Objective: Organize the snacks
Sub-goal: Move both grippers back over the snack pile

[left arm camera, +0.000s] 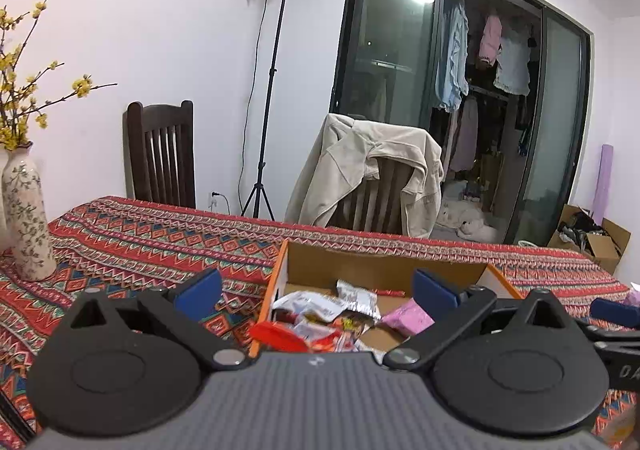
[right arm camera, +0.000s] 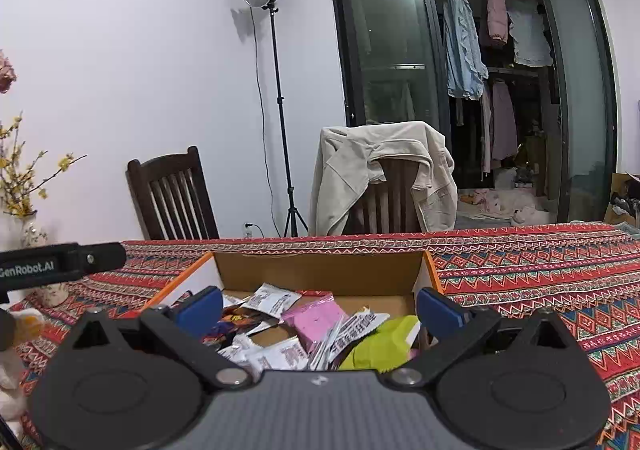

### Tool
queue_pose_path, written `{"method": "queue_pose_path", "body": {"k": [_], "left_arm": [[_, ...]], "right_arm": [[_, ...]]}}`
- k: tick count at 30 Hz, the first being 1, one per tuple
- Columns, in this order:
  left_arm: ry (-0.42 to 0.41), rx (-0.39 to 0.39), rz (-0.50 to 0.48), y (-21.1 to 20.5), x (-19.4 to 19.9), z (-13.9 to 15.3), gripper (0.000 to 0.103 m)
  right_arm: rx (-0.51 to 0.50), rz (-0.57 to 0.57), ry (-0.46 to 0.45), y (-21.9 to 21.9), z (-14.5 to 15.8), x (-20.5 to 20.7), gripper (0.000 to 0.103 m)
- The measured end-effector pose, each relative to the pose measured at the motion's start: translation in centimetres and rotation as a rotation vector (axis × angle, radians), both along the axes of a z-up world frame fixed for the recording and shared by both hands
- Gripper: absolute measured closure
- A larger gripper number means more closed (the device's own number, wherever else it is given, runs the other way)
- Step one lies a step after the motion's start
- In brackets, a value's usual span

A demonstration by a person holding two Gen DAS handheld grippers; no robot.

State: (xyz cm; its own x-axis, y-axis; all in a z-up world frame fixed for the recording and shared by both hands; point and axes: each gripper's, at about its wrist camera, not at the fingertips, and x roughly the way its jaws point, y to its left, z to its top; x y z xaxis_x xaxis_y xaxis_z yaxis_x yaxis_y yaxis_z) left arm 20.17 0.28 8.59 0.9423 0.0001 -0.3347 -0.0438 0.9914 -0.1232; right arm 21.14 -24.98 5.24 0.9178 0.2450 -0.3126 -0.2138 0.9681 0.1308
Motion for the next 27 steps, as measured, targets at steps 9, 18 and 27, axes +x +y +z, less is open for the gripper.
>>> {"method": "queue_pose_path", "body": {"k": [9,18,27], "left_arm": [[0.052,0.017,0.0,1.7,-2.7,-1.2,0.0],[0.104,0.038,0.007,2.9,-4.9,-3.9,0.0],[0.171,0.013,0.036,4.5,-5.2,-7.3,0.0]], "right_arm": [[-0.042,0.044,0.018,0.3,-0.8,-3.7,0.0],[-0.081,0.087,0.091,1.1,-3.4,-5.9,0.0],[-0.129,0.119,0.184,2.4,-5.9,-5.9,0.0]]}}
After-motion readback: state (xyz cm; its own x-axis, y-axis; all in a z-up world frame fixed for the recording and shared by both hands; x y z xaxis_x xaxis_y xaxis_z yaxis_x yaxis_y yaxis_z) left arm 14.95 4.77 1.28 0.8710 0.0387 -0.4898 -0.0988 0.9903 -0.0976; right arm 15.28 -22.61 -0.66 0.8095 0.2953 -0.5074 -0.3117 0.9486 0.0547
